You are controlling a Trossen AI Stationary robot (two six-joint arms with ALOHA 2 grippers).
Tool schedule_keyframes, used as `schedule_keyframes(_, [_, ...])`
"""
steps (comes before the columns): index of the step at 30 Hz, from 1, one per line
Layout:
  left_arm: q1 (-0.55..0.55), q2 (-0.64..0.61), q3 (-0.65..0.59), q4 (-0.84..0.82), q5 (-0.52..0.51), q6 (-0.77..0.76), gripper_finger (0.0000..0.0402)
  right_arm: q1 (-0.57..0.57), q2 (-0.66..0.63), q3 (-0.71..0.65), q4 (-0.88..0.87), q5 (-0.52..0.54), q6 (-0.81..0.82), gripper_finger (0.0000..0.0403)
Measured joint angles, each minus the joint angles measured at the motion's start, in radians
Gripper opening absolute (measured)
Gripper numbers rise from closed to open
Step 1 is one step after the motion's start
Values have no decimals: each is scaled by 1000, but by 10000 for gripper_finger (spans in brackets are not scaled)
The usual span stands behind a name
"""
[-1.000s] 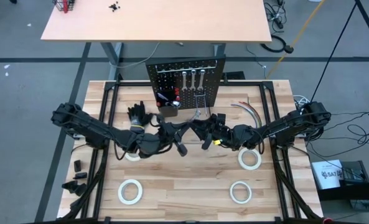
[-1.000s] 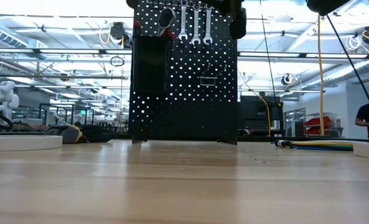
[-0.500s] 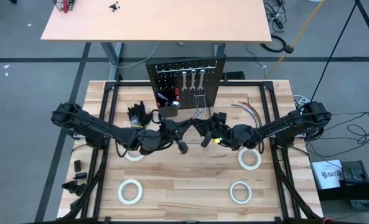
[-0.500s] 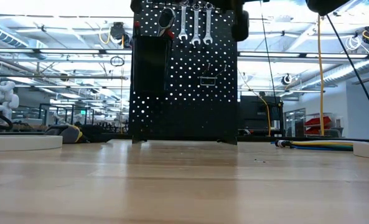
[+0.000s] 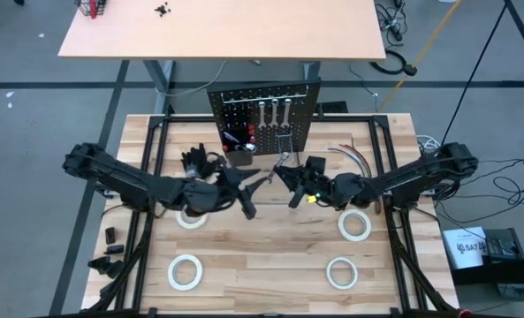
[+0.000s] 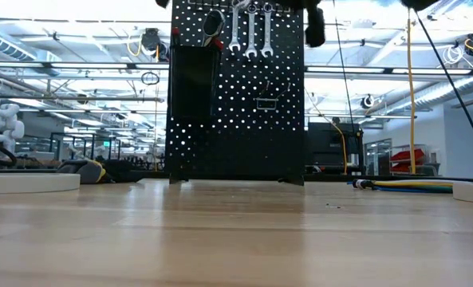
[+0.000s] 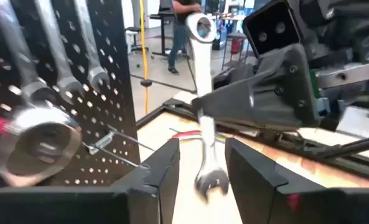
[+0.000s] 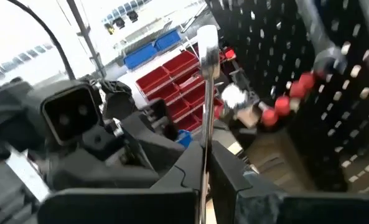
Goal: Hang tools onto peg board
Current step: Hang the wrench on the peg board
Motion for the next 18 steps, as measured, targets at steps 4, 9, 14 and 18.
schedule_keyframes(4, [-16,-71,0,-83,54,-2,133,-23,-130,0,-197,-26,-51,4])
schedule_keyframes(9, [-42,-124,0,-82,224,17,134,-128,-305,0,-432,-286,-105,4])
schedule_keyframes(14, [-61,-128,0,-85,297,58,134,-310,-402,0,-584,-591,-107,4])
schedule_keyframes(18, [-62,-129,0,-85,296,53,134,-453,-418,0,-617,-745,-92,4])
